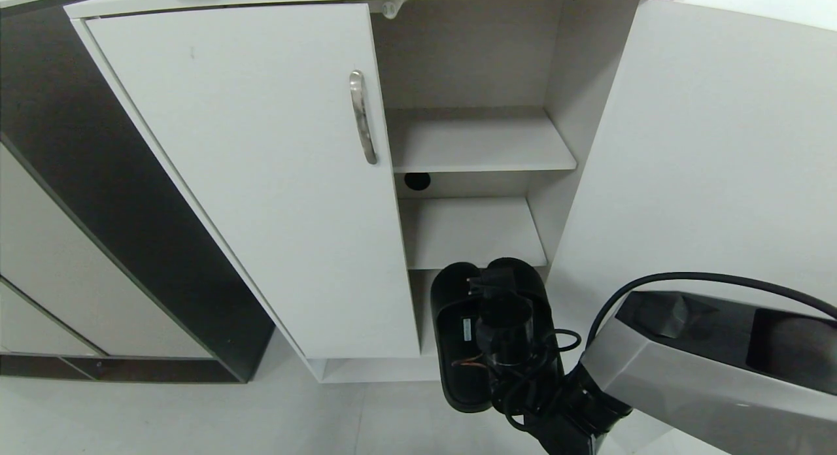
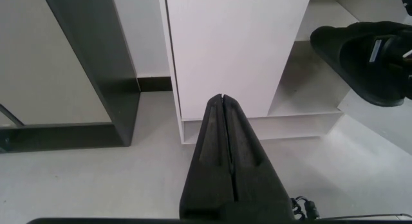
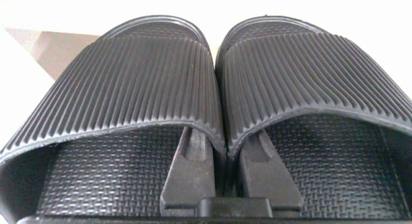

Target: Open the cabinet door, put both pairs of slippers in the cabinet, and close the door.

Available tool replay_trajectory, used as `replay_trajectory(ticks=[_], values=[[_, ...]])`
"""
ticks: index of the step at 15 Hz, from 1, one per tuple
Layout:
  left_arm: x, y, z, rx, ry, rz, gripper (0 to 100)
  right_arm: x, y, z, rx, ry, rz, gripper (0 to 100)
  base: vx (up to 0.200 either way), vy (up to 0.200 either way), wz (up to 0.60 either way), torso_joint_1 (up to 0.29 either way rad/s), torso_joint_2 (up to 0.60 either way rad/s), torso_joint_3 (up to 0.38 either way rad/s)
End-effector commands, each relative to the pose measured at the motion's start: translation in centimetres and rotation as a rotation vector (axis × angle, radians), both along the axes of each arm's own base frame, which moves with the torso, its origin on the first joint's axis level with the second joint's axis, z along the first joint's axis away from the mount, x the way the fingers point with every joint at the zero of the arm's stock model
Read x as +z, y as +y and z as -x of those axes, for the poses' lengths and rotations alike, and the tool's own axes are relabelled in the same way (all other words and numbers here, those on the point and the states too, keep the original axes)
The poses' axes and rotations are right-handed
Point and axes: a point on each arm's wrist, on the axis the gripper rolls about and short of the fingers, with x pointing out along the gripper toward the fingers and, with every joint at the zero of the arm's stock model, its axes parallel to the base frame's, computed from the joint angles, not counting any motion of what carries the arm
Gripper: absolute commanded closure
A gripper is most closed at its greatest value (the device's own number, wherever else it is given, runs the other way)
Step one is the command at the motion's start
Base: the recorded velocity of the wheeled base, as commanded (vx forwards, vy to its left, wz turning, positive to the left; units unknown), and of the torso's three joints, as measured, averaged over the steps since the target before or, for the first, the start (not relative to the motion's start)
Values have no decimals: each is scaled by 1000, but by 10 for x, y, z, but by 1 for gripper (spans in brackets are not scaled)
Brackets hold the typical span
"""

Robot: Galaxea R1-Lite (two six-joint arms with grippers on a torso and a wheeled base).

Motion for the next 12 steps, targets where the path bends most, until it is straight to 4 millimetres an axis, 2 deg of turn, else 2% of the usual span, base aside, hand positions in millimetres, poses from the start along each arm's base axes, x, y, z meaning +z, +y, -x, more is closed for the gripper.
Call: replay_trajectory(ticks=[1, 8, 12], values=[[0, 0, 0, 0, 1, 0, 100, 1, 0, 0, 0, -3, -3, 100, 200, 0, 0, -2, 7, 7], [0, 0, 0, 0, 1, 0, 100, 2, 1, -3, -4, -13, -15, 100, 200, 0, 0, 2, 0, 2], [0, 0, 0, -1, 1, 0, 100, -1, 1, -8, -9, -15, -25, 100, 0, 0, 0, 0, 0, 0]])
